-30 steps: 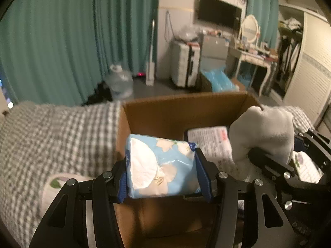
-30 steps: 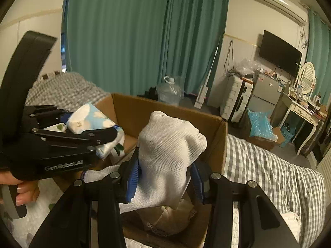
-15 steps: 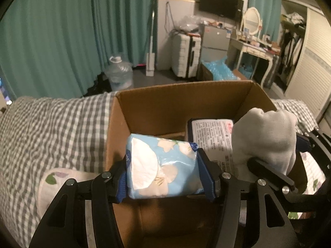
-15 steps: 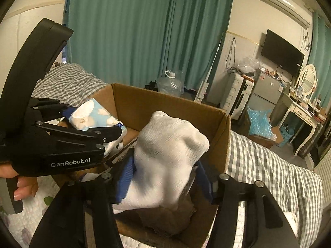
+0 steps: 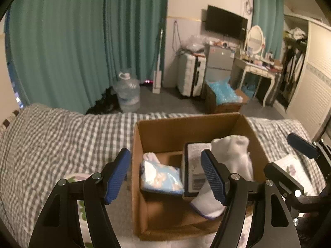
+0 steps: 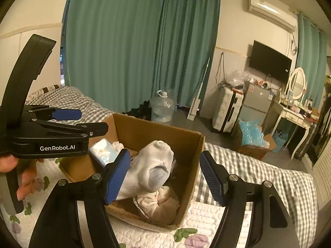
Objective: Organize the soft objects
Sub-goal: 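Withdraw both tools and move them down to the white plush toy pieces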
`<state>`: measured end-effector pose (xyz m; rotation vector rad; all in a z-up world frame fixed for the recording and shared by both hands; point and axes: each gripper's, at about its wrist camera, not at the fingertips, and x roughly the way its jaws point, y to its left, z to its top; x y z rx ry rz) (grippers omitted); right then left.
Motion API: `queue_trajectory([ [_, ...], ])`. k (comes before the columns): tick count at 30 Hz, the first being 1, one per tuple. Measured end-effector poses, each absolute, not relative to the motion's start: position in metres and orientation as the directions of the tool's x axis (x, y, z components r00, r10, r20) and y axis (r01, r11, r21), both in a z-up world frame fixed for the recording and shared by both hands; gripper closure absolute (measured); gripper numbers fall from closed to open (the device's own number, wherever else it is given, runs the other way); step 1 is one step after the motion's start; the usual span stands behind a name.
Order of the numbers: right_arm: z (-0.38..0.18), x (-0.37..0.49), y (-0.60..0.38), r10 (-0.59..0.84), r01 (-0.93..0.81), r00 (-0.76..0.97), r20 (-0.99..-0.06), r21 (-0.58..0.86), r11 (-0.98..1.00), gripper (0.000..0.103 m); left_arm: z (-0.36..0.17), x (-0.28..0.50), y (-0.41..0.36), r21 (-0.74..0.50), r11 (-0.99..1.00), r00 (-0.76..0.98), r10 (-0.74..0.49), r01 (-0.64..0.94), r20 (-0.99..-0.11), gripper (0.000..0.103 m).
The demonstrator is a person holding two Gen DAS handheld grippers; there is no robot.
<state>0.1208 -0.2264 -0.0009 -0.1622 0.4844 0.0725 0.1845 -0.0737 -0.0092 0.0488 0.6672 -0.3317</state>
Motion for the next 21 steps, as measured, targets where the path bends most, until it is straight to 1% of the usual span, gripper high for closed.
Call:
queue_trajectory([
  [6,0.023,0.093,-0.223,0.030,-0.099,0.906,-0.423,-0.142,0.985,0.027,0.016,0.154,-0.067,-0.014,0.953,0.788,-0.259,0.304,-0.558,0.032],
  [10,0.039,0.072,-0.218,0.026,-0.091,0.921,-0.388,-0.149,0.985,0.017,0.031,0.132,-0.064,0.028,0.955,0.820,-0.237,0.294,-0.521,0.032],
  [12,0.045,0.063,-0.216,0.028,-0.092,0.926,-0.376,-0.152,0.984,0.016,0.037,0.121,-0.061,0.043,0.956,0.831,-0.230,0.291,-0.506,0.032],
  [15,0.054,0.049,-0.214,0.021,-0.082,0.935,-0.355,-0.159,0.984,0.010,0.046,0.106,-0.055,0.049,0.955,0.843,-0.234,0.293,-0.485,0.032],
  [18,0.062,0.036,-0.214,0.021,-0.075,0.943,-0.333,-0.151,0.986,0.008,0.052,0.095,-0.046,0.032,0.959,0.855,-0.234,0.280,-0.463,0.031],
  [19,0.065,0.031,-0.214,0.021,-0.073,0.945,-0.328,-0.148,0.986,0.007,0.055,0.092,-0.043,0.020,0.961,0.859,-0.236,0.275,-0.455,0.031],
  [21,0.069,0.023,-0.214,0.014,-0.064,0.949,-0.315,-0.148,0.987,0.003,0.058,0.085,-0.036,-0.005,0.965,0.866,-0.237,0.261,-0.441,0.019],
])
